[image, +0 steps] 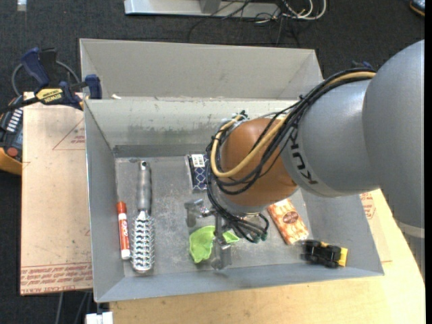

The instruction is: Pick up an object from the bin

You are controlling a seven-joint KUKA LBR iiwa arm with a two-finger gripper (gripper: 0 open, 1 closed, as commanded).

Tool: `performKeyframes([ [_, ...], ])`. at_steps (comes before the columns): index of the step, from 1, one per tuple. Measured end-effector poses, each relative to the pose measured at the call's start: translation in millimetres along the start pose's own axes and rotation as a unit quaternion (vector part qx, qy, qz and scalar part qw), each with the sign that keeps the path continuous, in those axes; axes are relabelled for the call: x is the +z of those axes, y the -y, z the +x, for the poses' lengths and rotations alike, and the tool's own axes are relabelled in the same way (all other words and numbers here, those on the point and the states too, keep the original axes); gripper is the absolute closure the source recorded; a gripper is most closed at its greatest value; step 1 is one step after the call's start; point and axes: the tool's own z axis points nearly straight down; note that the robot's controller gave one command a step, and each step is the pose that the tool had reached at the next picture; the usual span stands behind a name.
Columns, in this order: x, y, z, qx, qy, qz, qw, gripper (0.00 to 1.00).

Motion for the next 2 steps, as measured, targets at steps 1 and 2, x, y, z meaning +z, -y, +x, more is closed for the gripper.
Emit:
performKeyframes([
  [1, 26.6, -7.4, 3.2, -0.093, 0.009, 0.002, 0.9956, 0.0],
  [2, 27.5, 1.4, 3.6, -0.143, 0.001, 0.0, 0.9898, 1.0],
])
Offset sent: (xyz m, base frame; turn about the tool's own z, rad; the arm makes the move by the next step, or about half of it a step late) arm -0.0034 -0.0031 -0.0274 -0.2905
